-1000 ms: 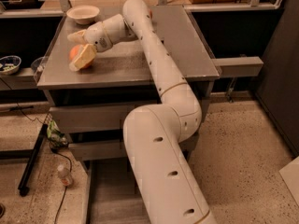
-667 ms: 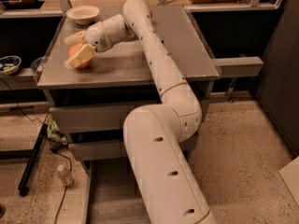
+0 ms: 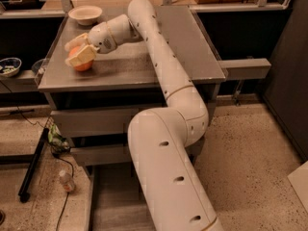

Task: Place orange into bottom drawer

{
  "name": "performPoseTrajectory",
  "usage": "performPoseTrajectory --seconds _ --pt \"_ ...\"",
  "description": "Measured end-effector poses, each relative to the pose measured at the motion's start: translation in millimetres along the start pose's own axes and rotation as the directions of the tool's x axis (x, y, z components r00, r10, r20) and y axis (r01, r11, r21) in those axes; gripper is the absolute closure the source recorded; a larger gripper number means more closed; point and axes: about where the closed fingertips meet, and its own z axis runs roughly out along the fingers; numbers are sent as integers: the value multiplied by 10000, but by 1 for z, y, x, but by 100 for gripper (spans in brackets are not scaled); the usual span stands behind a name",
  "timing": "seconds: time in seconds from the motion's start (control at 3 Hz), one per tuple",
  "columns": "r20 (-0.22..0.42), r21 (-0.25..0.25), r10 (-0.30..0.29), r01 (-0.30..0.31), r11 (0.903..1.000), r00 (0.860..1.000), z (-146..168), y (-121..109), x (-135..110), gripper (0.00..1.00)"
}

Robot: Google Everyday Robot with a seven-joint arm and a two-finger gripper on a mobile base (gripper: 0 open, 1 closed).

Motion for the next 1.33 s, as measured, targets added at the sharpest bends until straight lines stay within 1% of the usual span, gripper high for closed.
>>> performPoseTrajectory --seconds 0.33,0.67,1.0,1.33 --pt "0 0 0 0 10000 10000 0 0 0 93" --pt "0 0 0 0 10000 10000 0 0 0 100" --pt "0 0 0 0 10000 10000 0 0 0 100" --pt "88 167 178 -179 9997 9998 -1 -4 -4 100"
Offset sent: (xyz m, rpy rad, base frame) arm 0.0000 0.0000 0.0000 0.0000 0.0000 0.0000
